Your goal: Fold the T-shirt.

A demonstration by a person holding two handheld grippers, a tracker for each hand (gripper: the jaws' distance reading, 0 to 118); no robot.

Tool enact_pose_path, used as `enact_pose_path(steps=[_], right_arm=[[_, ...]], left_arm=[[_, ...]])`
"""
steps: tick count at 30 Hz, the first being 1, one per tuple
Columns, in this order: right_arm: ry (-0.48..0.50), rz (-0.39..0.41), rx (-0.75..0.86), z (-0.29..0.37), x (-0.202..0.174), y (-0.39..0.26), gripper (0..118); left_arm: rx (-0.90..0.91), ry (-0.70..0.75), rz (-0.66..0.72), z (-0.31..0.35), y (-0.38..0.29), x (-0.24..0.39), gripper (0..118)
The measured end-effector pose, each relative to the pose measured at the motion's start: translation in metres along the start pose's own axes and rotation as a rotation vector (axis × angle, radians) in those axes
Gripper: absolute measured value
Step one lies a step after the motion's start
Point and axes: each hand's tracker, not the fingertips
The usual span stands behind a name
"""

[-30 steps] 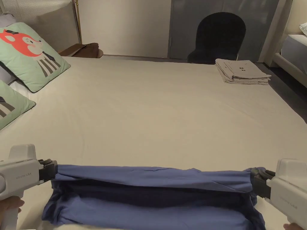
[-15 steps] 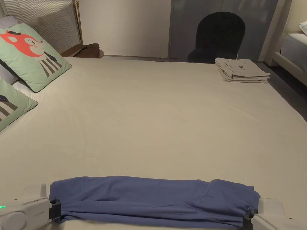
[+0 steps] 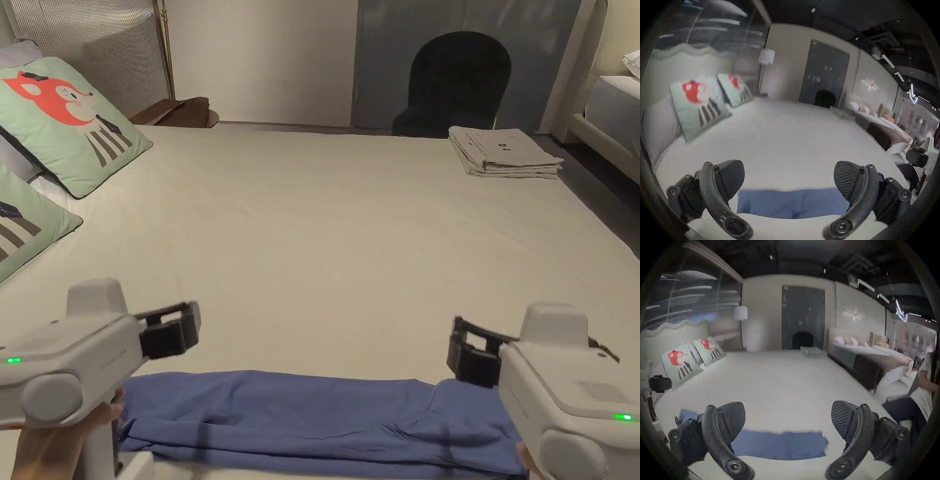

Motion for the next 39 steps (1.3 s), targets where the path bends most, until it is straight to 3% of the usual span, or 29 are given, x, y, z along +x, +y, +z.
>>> enact_pose_path(steps=[4,7,9,10,12,13,14,15,25,28,35,39], right_arm=[[-0.040,0.044,0.188,0.014,-0.020,0.028,109],[-0.058,0.075,0.258,0.017,-0.030,0.038,108],[-0.061,0.082,0.276,0.017,-0.034,0.041,97],[-0.064,0.084,0.283,0.017,-0.036,0.042,79],[-0.068,0.087,0.296,0.017,-0.038,0.043,36],[-0.067,0.087,0.296,0.016,-0.038,0.043,9],[-0.068,0.085,0.295,0.014,-0.038,0.043,0],[-0.067,0.082,0.296,0.013,-0.038,0.043,0],[-0.072,0.079,0.315,0.010,-0.037,0.038,0],[-0.068,0.088,0.311,0.006,-0.039,0.037,0],[-0.054,0.098,0.294,-0.001,-0.050,0.035,0],[-0.049,0.100,0.264,-0.013,-0.055,0.029,0]], left_arm=[[0.202,-0.034,-0.059,0.016,0.026,0.035,110],[0.258,-0.042,-0.093,0.020,0.036,0.054,109],[0.309,-0.030,-0.130,0.021,0.037,0.064,106],[0.331,-0.027,-0.142,0.022,0.036,0.068,99],[0.365,-0.035,-0.153,0.024,0.033,0.075,70],[0.370,-0.031,-0.155,0.024,0.032,0.077,46],[0.373,-0.028,-0.160,0.023,0.030,0.079,21],[0.370,-0.036,-0.172,0.023,0.030,0.081,0],[0.319,-0.051,-0.145,0.005,0.030,0.052,0],[0.210,-0.143,-0.012,0.000,0.033,0.027,0],[-0.130,-0.352,0.476,-0.023,0.014,-0.086,0],[-0.327,-0.375,0.499,-0.032,-0.011,-0.138,0]])
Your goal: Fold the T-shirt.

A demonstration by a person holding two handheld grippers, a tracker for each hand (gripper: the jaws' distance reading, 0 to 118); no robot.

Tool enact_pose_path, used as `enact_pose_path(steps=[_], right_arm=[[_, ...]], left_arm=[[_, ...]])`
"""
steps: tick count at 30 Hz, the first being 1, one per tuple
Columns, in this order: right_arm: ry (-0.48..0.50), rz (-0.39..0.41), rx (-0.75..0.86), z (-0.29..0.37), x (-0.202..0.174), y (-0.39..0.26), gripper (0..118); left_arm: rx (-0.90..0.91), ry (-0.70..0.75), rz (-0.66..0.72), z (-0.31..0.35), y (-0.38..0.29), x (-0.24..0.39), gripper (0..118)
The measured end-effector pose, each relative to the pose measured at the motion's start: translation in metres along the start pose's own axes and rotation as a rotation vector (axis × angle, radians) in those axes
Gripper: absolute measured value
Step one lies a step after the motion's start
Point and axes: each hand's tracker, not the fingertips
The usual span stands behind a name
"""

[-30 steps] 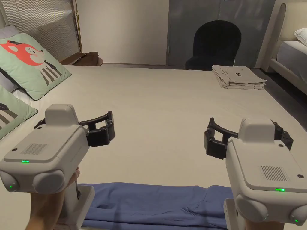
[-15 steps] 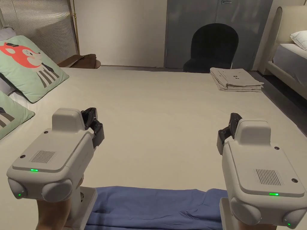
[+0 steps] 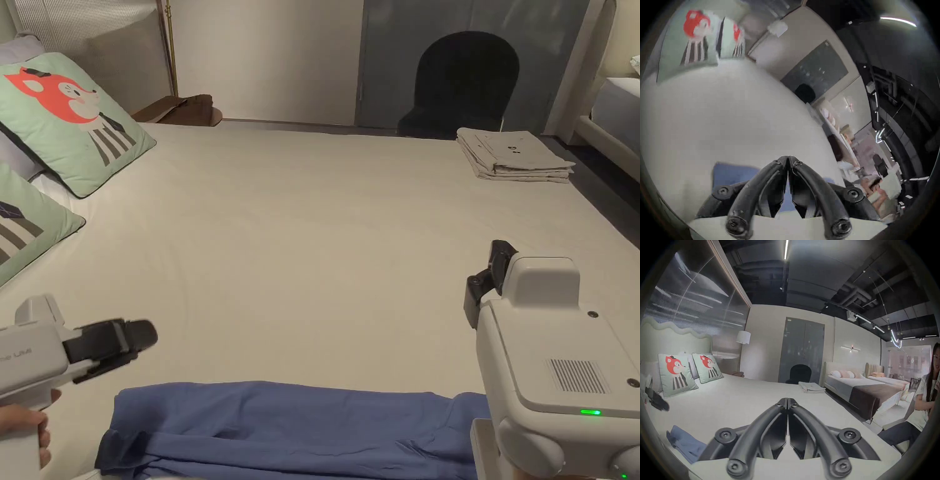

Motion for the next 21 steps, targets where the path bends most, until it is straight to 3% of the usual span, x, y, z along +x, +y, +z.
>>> enact_pose_path(steps=[7,8,9,10,11,12,21], right_arm=[[0.005,-0.003,-0.055,-0.010,-0.008,-0.014,0],[0.003,0.002,-0.060,-0.010,-0.010,-0.016,0],[0.002,0.004,-0.064,-0.011,-0.011,-0.017,0],[0.002,0.007,-0.070,-0.011,-0.011,-0.018,0],[0.003,0.009,-0.075,-0.011,-0.012,-0.019,0],[0.004,0.012,-0.080,-0.011,-0.013,-0.020,0],[0.010,0.040,-0.103,-0.015,-0.014,-0.028,0]], left_arm=[[-0.154,0.040,0.141,0.007,-0.014,-0.078,4],[-0.147,0.058,0.140,0.006,-0.018,-0.086,15],[-0.141,0.067,0.141,0.006,-0.021,-0.090,37],[-0.142,0.075,0.160,0.004,-0.024,-0.096,71],[-0.166,0.066,0.181,0.002,-0.026,-0.100,94],[-0.172,0.073,0.191,-0.001,-0.028,-0.102,107],[-0.175,0.029,0.225,-0.026,-0.037,-0.111,109]])
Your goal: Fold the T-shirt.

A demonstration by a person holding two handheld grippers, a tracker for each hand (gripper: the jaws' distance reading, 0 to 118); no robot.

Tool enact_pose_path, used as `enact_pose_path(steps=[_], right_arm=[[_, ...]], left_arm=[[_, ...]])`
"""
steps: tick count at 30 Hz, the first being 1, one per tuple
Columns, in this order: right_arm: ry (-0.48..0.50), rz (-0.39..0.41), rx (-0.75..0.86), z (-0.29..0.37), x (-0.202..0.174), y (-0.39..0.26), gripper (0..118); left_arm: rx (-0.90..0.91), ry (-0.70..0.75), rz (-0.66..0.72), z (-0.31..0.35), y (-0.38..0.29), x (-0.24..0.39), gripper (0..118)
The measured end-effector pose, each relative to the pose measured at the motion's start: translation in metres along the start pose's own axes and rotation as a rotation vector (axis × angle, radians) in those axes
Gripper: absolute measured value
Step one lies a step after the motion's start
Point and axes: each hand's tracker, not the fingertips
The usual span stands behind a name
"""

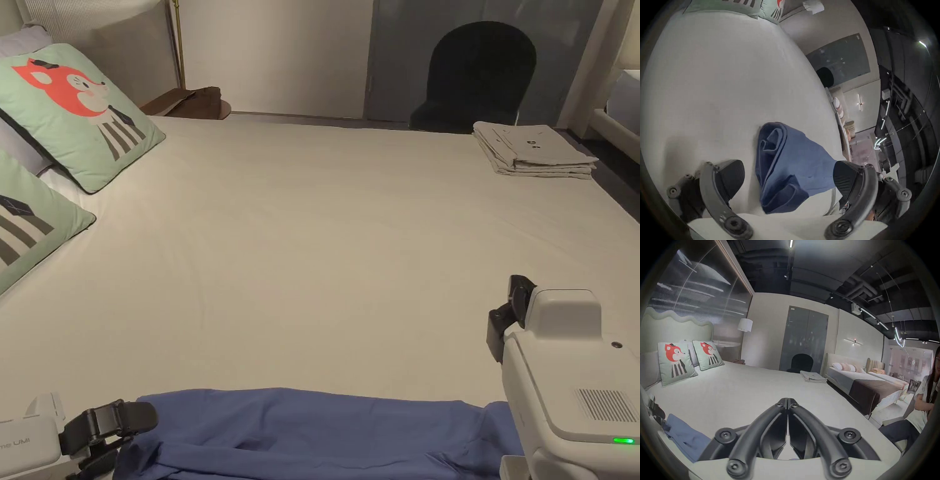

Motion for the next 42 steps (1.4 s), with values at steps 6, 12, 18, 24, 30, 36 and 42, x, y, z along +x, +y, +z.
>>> enact_pose_path(steps=[6,12,18,24,30,36,42], right_arm=[[-0.011,-0.013,0.014,-0.001,0.010,0.003,0],[-0.026,-0.031,0.008,0.002,0.021,0.002,0],[-0.027,-0.047,-0.003,0.003,0.028,0.002,0],[-0.024,-0.055,0.010,0.006,0.028,0.004,0],[-0.005,-0.060,0.014,0.010,0.026,0.005,0],[0.002,-0.059,0.022,0.014,0.027,0.007,0],[0.002,-0.063,0.030,0.023,0.033,0.011,0]], left_arm=[[-0.018,0.020,-0.012,-0.019,0.000,0.007,57],[-0.002,0.116,-0.070,-0.026,-0.011,0.020,6],[0.015,0.148,-0.245,0.001,-0.006,0.055,5],[0.075,0.236,-0.292,0.046,0.019,0.060,5],[0.101,0.334,-0.272,0.060,0.025,0.056,5],[0.059,0.405,-0.343,0.017,-0.004,0.101,5],[-0.018,0.327,-0.407,-0.037,-0.039,0.145,5]])
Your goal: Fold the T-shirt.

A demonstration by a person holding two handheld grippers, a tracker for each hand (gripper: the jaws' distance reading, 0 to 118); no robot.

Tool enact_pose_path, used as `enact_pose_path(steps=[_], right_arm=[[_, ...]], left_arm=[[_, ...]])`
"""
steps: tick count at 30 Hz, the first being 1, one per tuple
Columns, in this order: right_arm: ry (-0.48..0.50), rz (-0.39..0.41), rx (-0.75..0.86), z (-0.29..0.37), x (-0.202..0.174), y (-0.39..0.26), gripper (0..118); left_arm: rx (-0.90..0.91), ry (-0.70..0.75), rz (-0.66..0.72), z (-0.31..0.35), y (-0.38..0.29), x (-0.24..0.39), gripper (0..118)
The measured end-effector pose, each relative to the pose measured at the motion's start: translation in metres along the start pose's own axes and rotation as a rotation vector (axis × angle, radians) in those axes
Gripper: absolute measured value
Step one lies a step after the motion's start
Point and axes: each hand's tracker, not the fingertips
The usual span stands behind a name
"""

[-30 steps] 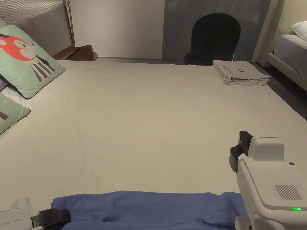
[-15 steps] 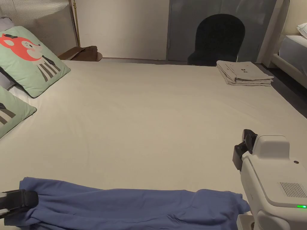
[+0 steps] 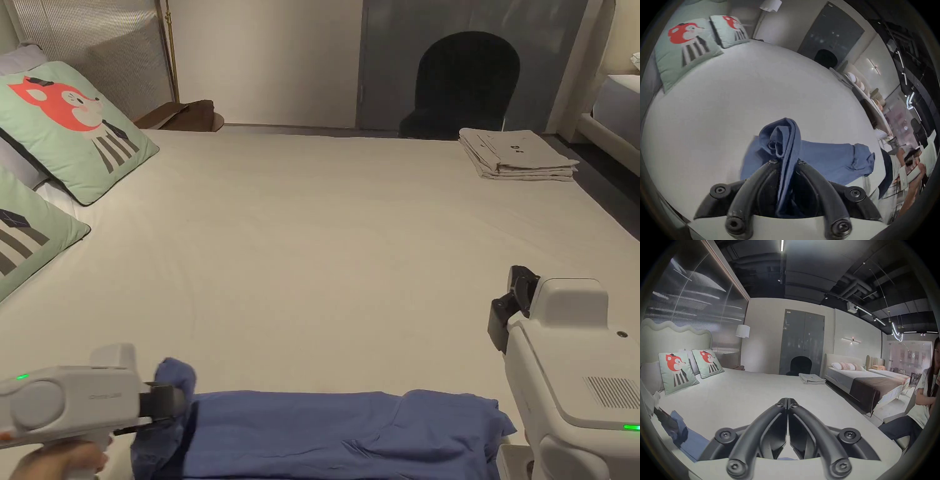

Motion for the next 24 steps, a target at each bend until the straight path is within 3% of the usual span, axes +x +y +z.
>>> enact_pose_path(steps=[4,8,14,15,18,19,20,24], right_arm=[[0.011,0.012,0.005,0.004,0.004,0.003,0],[0.007,0.018,0.012,0.006,0.008,0.004,0],[-0.012,0.012,0.011,0.006,0.016,0.004,0],[-0.012,0.011,0.009,0.005,0.017,0.004,0],[-0.014,0.011,-0.002,0.004,0.020,0.002,0],[-0.014,0.012,-0.004,0.004,0.020,0.002,0],[-0.016,0.015,-0.006,0.004,0.020,0.001,0],[-0.013,0.007,-0.011,0.003,0.021,0.002,0]], left_arm=[[-0.037,-0.016,-0.077,-0.034,-0.015,0.035,5],[-0.060,-0.059,-0.070,-0.059,-0.022,0.059,5],[-0.108,-0.007,-0.158,-0.083,-0.037,0.079,9],[-0.104,-0.012,-0.173,-0.083,-0.039,0.081,18],[-0.075,-0.126,-0.145,-0.073,-0.037,0.087,94],[-0.061,-0.144,-0.119,-0.068,-0.035,0.088,112],[-0.012,-0.146,-0.123,-0.059,-0.032,0.093,107],[0.099,-0.151,-0.131,-0.030,-0.021,0.091,110]])
